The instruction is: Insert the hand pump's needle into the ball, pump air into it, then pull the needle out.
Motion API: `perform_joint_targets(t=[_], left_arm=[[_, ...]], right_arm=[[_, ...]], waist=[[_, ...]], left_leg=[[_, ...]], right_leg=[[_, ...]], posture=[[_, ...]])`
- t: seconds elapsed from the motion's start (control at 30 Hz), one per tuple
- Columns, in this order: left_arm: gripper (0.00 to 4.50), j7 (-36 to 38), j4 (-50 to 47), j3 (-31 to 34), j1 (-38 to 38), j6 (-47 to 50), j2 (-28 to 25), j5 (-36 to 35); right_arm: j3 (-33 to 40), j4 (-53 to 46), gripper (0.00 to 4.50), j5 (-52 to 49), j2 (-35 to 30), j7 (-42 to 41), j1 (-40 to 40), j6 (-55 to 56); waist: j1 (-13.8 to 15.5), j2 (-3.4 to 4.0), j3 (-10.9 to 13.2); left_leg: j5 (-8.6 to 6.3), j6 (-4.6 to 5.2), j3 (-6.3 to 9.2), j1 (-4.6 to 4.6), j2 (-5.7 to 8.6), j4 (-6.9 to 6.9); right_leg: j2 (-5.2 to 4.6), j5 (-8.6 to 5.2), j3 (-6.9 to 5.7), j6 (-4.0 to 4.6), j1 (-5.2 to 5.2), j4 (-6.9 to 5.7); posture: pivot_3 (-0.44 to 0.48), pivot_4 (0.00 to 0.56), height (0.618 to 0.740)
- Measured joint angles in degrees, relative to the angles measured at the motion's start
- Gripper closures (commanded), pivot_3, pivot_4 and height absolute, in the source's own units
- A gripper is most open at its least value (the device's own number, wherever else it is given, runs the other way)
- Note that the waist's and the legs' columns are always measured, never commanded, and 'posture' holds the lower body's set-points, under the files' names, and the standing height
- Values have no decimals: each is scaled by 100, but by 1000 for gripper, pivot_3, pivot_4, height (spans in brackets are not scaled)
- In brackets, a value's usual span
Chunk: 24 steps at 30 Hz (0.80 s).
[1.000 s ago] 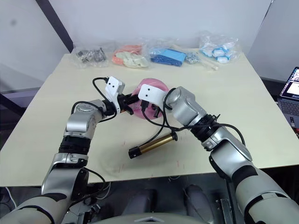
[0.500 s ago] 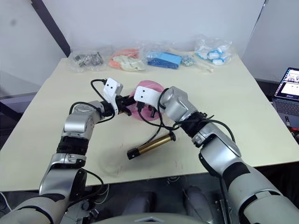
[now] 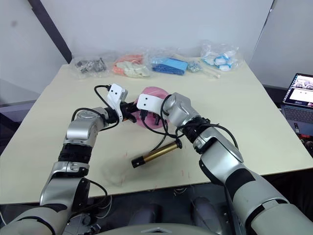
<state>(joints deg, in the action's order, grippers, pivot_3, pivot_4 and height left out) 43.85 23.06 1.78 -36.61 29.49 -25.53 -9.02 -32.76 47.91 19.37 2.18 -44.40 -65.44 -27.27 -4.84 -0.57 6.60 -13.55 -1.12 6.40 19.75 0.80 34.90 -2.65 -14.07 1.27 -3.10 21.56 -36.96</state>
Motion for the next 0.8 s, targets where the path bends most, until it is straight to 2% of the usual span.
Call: perform_joint_targets(t=[0.3,0.8], left_arm=[[4500,-15,9,0,15,0,-10,0],[4500,-36,126,10,-32,7,-20,-9]], right_arm=[[-7,198,3980,280,108,58,41,245],[86,1007,3980,572,458,732,12,650]], waist=[[-20,13,-17],[-59,41,-61]], left_leg=[[0,0,6,-1,1,-4],[-1,-1,16,-12,4,-13]], right_leg=[[0,-3,0,-1,0,0],[1,-18,1,17,-4,0]], posture=[[0,150,740],[0,150,740]])
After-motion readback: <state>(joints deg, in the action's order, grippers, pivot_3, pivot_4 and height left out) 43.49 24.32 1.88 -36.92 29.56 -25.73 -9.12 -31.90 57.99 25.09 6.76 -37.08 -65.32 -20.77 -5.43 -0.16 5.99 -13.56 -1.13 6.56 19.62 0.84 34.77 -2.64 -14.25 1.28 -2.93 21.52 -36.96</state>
